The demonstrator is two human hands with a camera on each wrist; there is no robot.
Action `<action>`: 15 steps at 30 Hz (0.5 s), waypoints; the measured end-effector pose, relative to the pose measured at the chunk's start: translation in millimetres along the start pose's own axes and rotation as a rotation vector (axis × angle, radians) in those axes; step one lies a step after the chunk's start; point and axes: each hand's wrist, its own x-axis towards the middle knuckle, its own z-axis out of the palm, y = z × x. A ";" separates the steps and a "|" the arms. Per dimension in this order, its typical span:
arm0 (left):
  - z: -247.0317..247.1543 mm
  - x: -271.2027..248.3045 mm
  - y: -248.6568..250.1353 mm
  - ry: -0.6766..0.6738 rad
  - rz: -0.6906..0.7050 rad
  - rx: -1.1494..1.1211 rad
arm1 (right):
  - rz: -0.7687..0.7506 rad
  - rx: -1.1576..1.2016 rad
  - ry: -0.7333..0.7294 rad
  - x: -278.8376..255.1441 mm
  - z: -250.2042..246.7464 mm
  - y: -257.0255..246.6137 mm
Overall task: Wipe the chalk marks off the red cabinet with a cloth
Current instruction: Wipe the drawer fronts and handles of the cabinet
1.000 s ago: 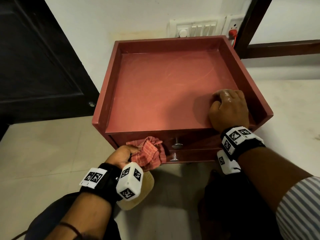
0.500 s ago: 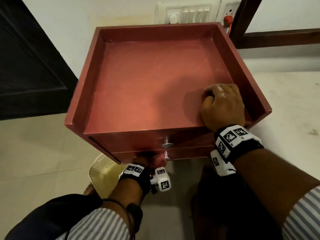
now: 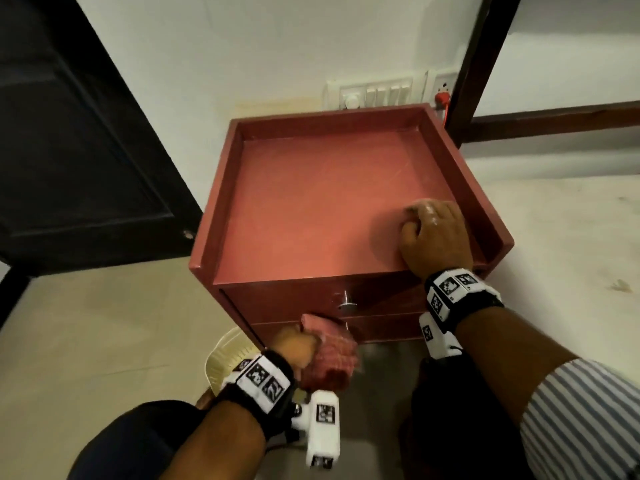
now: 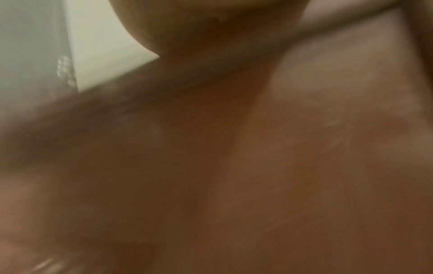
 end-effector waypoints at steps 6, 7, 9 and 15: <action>-33.8 -93.8 33.4 -0.157 0.403 0.011 | 0.150 0.593 -0.053 -88.8 -39.9 -62.7; -39.5 -103.7 41.6 -0.193 0.451 -0.032 | 0.198 0.706 -0.260 -98.5 -49.3 -77.0; -44.9 -116.1 56.8 -0.279 0.506 -0.091 | 0.267 0.941 -0.679 -106.4 -59.8 -90.9; -68.0 -97.0 102.8 0.212 0.823 0.433 | 0.715 1.114 -0.839 -130.0 -38.6 -63.5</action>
